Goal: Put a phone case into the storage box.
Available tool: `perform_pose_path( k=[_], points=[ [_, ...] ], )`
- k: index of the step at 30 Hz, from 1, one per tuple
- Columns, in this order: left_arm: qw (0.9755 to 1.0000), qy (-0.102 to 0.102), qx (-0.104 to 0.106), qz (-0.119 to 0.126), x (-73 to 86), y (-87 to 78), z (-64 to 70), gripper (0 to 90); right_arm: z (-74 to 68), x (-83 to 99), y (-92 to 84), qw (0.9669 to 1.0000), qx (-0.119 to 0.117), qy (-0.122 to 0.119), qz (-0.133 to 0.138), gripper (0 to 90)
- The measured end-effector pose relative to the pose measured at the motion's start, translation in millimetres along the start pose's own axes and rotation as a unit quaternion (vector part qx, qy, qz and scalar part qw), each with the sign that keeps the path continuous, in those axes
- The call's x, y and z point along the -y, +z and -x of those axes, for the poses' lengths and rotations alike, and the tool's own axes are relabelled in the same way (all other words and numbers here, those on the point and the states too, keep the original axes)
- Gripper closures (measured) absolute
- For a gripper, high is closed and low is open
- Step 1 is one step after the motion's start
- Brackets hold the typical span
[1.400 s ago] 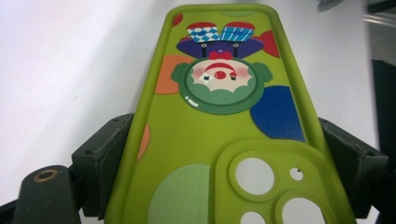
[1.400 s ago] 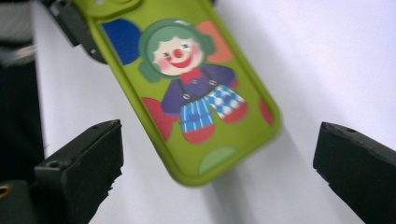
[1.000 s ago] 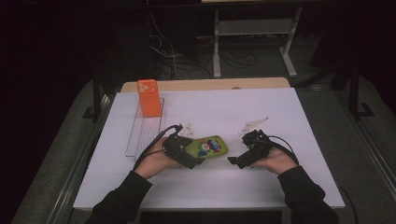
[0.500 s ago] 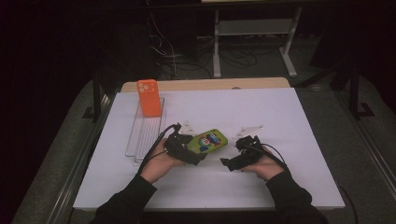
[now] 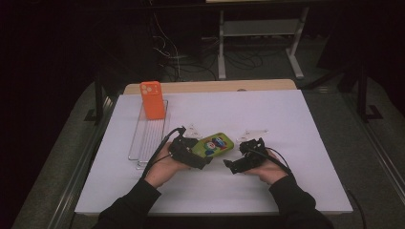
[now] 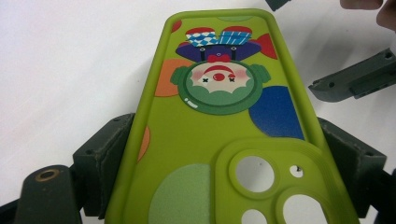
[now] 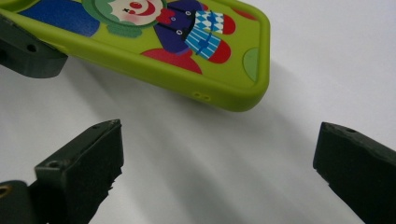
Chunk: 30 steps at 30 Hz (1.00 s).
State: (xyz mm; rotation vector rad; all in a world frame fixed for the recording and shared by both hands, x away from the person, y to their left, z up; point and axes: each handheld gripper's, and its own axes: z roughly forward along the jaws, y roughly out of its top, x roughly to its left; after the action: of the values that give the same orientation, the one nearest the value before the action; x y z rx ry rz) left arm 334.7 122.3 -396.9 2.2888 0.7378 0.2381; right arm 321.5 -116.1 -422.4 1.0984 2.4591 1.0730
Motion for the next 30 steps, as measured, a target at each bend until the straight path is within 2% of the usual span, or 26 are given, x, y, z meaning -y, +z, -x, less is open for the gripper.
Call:
perform_pose_path(
  k=[5, 8, 14, 17, 22, 24, 26, 27, 28, 29, 30],
  points=[
    [1.0000, -0.001, 0.003, 0.001, 0.1, 0.1, -0.3, 15.1, -3.8, 0.5, -0.2, 0.9989, 0.025, -0.039, 0.010, 0.9],
    [1.0000, -0.001, 0.005, 0.000, 0.1, 0.1, -0.2, 15.1, -7.0, 0.1, -0.8, 0.9980, 0.033, -0.051, 0.014, 0.8],
    [1.0000, -0.002, 0.008, 0.000, 0.0, 0.0, -0.4, 15.1, -13.2, -1.7, -0.9, 0.9929, 0.066, -0.098, 0.018, 0.9],
    [1.0000, -0.002, 0.009, 0.000, 0.1, 0.0, -0.6, 15.1, -16.1, -1.8, -0.4, 0.9899, 0.074, -0.120, 0.017, 0.8],
    [0.9999, 0.004, 0.010, -0.001, 0.0, 0.1, -1.3, 15.1, -21.6, -1.6, 0.2, 0.9801, 0.099, -0.171, 0.016, 0.9],
    [0.9999, 0.005, 0.010, -0.002, 0.1, 0.4, -1.4, 15.1, -23.9, -0.9, 0.6, 0.9778, 0.102, -0.182, 0.015, 0.8],
    [0.9999, 0.006, 0.011, -0.002, 0.1, 0.2, -1.7, 15.1, -25.4, -0.3, 0.9, 0.9716, 0.115, -0.206, 0.017, 0.8],
    [0.9999, 0.012, 0.011, -0.003, -0.2, 0.1, -2.5, 15.1, -26.9, -0.2, 1.3, 0.9705, 0.119, -0.209, 0.019, 0.8],
    [0.9998, 0.018, 0.011, -0.003, -0.4, 0.1, -3.3, 15.1, -27.8, 0.0, 1.6, 0.9678, 0.124, -0.218, 0.021, 0.8],
    [0.9998, 0.017, 0.011, -0.003, -0.3, 0.1, -3.2, 15.2, -28.7, 0.2, 1.4, 0.9649, 0.128, -0.228, 0.022, 0.8],
    [0.9998, 0.014, 0.013, -0.002, -0.2, 0.2, -2.8, 15.2, -30.0, 0.4, 1.9, 0.9635, 0.132, -0.232, 0.023, 0.8]
  ],
)
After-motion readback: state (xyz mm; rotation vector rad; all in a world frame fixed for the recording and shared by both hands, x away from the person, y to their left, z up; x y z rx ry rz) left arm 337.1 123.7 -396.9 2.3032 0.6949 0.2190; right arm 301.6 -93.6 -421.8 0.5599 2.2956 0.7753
